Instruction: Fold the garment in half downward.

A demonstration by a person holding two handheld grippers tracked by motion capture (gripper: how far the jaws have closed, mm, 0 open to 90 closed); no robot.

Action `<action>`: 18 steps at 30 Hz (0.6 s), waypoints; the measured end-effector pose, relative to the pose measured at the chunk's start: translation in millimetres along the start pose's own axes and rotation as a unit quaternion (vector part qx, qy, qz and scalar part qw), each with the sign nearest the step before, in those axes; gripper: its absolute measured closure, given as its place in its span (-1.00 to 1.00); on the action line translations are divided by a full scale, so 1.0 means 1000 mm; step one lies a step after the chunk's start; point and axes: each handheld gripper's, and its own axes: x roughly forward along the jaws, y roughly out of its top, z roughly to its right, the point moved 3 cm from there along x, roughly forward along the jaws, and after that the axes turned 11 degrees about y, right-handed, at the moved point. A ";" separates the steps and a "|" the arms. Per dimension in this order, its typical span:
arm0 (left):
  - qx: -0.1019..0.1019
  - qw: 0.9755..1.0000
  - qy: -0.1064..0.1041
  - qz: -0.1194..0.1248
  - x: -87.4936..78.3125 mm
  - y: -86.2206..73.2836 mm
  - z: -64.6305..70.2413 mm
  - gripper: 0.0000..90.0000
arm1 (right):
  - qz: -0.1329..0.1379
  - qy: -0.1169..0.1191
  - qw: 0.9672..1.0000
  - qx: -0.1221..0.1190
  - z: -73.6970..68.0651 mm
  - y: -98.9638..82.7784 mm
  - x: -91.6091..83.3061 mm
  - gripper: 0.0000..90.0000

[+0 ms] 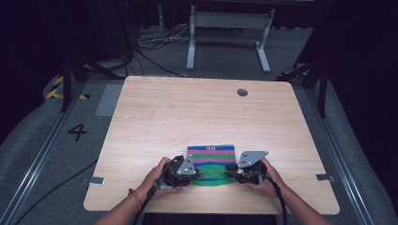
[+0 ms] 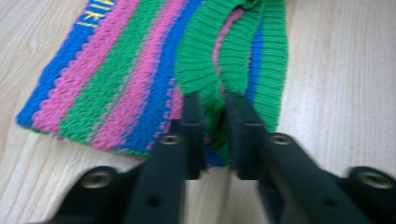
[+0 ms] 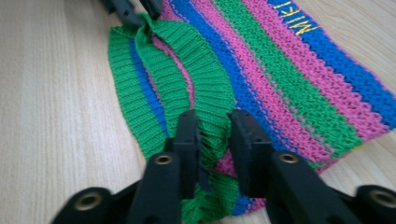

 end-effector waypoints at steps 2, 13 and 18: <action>0.003 1.000 0.005 0.002 -0.002 0.002 -0.001 0.87 | -0.002 -0.002 1.000 -0.006 0.000 0.001 -0.002 0.90; 0.029 0.999 -0.015 0.010 -0.012 0.012 0.013 0.89 | 0.015 0.010 1.000 -0.014 -0.006 0.009 -0.025 0.91; 0.039 0.999 -0.018 -0.019 -0.001 0.005 0.027 0.80 | -0.019 0.024 0.999 -0.013 -0.013 -0.006 -0.021 0.88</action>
